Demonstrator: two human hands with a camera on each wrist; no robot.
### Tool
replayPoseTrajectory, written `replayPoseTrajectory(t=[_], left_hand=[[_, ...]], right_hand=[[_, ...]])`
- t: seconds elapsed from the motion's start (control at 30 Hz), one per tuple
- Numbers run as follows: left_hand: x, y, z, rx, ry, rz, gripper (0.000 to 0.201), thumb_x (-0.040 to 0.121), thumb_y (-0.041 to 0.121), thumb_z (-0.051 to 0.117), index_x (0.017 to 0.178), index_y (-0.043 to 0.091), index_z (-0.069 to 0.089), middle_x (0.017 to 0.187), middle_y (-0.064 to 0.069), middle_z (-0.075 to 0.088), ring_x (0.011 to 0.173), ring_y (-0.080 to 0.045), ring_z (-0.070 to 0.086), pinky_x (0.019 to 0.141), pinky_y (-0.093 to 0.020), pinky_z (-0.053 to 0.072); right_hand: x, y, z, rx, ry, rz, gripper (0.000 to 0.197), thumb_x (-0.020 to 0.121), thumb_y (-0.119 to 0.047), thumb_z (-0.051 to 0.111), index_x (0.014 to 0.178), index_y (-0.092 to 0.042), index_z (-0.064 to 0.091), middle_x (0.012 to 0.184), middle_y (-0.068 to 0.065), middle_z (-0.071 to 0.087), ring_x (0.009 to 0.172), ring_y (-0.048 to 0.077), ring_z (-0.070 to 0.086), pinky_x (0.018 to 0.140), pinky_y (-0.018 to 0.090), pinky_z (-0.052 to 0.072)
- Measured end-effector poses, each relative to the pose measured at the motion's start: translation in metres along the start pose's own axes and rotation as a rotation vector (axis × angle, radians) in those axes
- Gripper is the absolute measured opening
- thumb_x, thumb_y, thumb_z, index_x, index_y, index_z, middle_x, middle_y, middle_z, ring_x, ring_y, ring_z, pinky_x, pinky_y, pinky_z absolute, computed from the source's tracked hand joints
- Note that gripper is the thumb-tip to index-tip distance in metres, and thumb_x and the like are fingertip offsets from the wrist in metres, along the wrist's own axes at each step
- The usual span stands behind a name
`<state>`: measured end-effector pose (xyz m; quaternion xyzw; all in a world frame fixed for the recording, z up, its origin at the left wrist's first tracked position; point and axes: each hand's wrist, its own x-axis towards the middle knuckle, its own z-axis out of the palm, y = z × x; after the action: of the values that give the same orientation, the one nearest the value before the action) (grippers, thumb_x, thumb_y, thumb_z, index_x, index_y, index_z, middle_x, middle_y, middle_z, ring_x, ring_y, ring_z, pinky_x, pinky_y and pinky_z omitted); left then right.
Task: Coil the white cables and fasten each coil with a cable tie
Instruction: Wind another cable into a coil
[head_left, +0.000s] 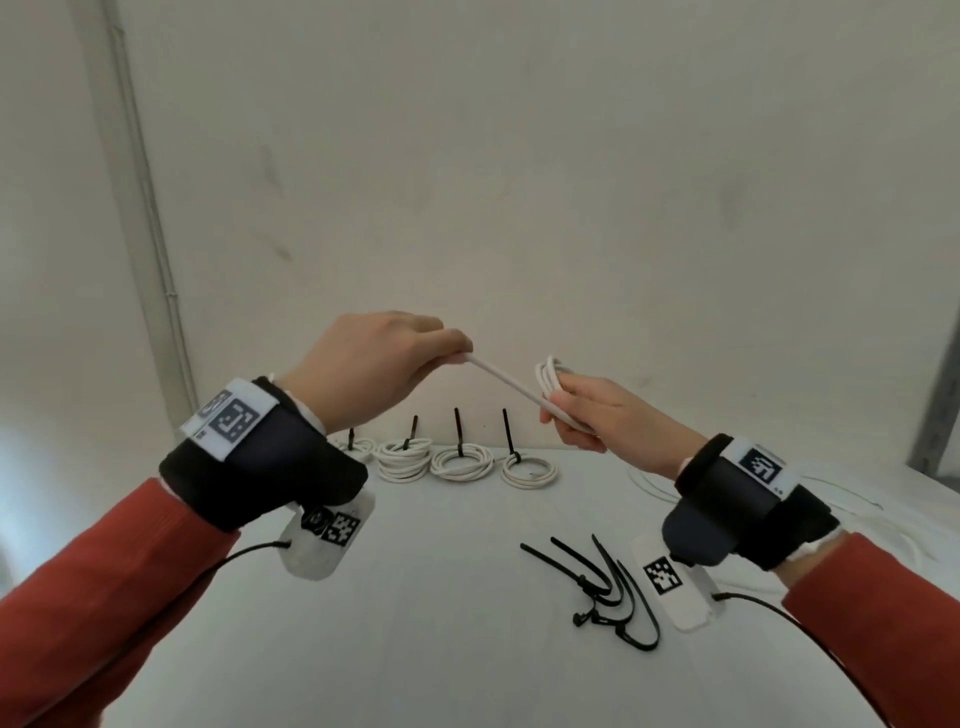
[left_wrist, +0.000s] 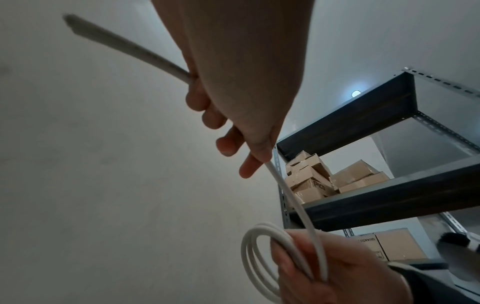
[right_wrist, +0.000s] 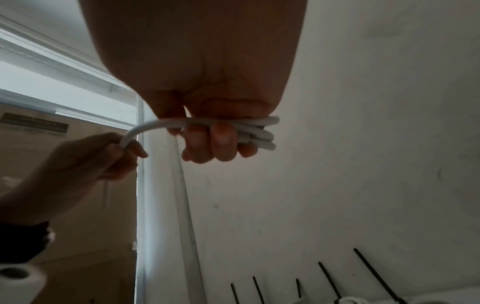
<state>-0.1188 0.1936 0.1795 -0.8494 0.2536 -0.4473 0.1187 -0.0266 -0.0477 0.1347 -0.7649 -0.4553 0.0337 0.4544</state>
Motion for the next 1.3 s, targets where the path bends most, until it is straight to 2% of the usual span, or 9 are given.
replayPoseTrajectory(t=[0.2,0.5,0.67,0.8,0.93,1.03,1.1,1.2,1.3], left_hand=[[0.005,-0.003,0.021,-0.187,-0.026,-0.192,0.048,0.094,0.049,0.026,0.109,0.023,0.064,0.082,0.012,0.06,0.071,-0.024,0.058,0.054,-0.033,0.046],[-0.002,0.032,0.077,-0.487,0.064,-0.42,0.039,0.096,0.018,0.037,0.131,0.031,0.048,0.067,0.016,0.045,0.064,-0.002,0.048,0.062,-0.032,0.043],[-0.014,0.044,0.091,-0.31,-0.071,-0.472,0.04,0.097,0.01,0.046,0.136,0.021,0.048,0.099,0.001,0.065,0.08,-0.026,0.062,0.06,-0.037,0.05],[-0.02,0.051,0.088,-0.059,-0.103,-0.339,0.046,0.079,0.004,0.072,0.121,0.017,0.057,0.091,0.002,0.068,0.057,-0.02,0.062,0.036,-0.026,0.039],[-0.013,0.062,0.074,0.064,-0.21,-0.284,0.042,0.085,0.003,0.058,0.126,0.012,0.051,0.094,-0.004,0.059,0.069,-0.025,0.058,0.042,-0.03,0.024],[-0.011,0.065,0.069,0.159,-0.157,-0.16,0.033,0.062,0.004,0.08,0.091,0.012,0.066,0.067,0.0,0.056,0.047,-0.019,0.053,0.039,-0.023,0.022],[-0.011,0.064,0.07,0.184,-0.068,-0.098,0.009,0.075,0.015,0.073,0.075,0.015,0.064,0.06,0.003,0.054,0.045,-0.018,0.053,0.042,-0.023,0.029],[-0.009,0.059,0.064,0.184,0.073,-0.046,0.031,0.09,0.03,0.046,0.067,0.017,0.061,0.058,0.004,0.056,0.049,-0.018,0.054,0.048,-0.024,0.038],[-0.012,0.053,0.061,0.18,0.189,0.002,0.037,0.094,0.036,0.047,0.067,0.016,0.062,0.059,0.004,0.058,0.053,-0.018,0.054,0.05,-0.027,0.041]], right_hand=[[-0.008,-0.014,0.007,0.312,0.079,-0.036,0.068,0.095,-0.062,0.028,0.063,-0.009,0.056,0.04,-0.007,0.025,0.041,0.012,0.017,0.045,0.024,0.015],[-0.003,-0.028,0.004,1.042,0.285,-0.089,0.057,0.099,-0.041,0.025,0.055,-0.017,0.052,0.033,-0.009,0.022,0.03,0.008,0.01,0.043,0.028,0.012],[0.001,-0.023,-0.007,1.262,0.427,-0.149,0.056,0.101,-0.038,0.024,0.058,-0.017,0.052,0.034,-0.008,0.023,0.032,0.011,0.009,0.039,0.022,0.021],[0.006,-0.014,-0.007,1.287,0.5,-0.132,0.047,0.102,-0.037,0.024,0.068,-0.015,0.048,0.039,-0.006,0.025,0.031,0.009,0.022,0.041,0.021,0.029],[0.011,-0.011,0.001,1.339,0.512,-0.156,0.031,0.098,-0.027,0.029,0.078,-0.012,0.048,0.049,-0.003,0.033,0.041,0.012,0.03,0.052,0.024,0.035],[0.018,-0.011,0.009,1.386,0.472,-0.178,0.016,0.091,-0.022,0.039,0.087,-0.01,0.048,0.059,-0.002,0.039,0.049,0.013,0.039,0.061,0.025,0.033],[0.024,-0.011,0.013,1.319,0.464,-0.167,0.015,0.096,-0.021,0.037,0.09,-0.011,0.047,0.061,-0.002,0.043,0.052,0.012,0.042,0.062,0.023,0.035],[0.031,-0.012,0.019,1.116,0.475,-0.104,0.017,0.102,-0.017,0.036,0.092,-0.01,0.046,0.063,-0.002,0.049,0.054,0.012,0.046,0.058,0.022,0.042],[0.036,-0.015,0.026,0.839,0.449,-0.028,0.015,0.101,-0.015,0.042,0.09,-0.008,0.047,0.069,0.002,0.056,0.055,0.015,0.051,0.058,0.023,0.046]])
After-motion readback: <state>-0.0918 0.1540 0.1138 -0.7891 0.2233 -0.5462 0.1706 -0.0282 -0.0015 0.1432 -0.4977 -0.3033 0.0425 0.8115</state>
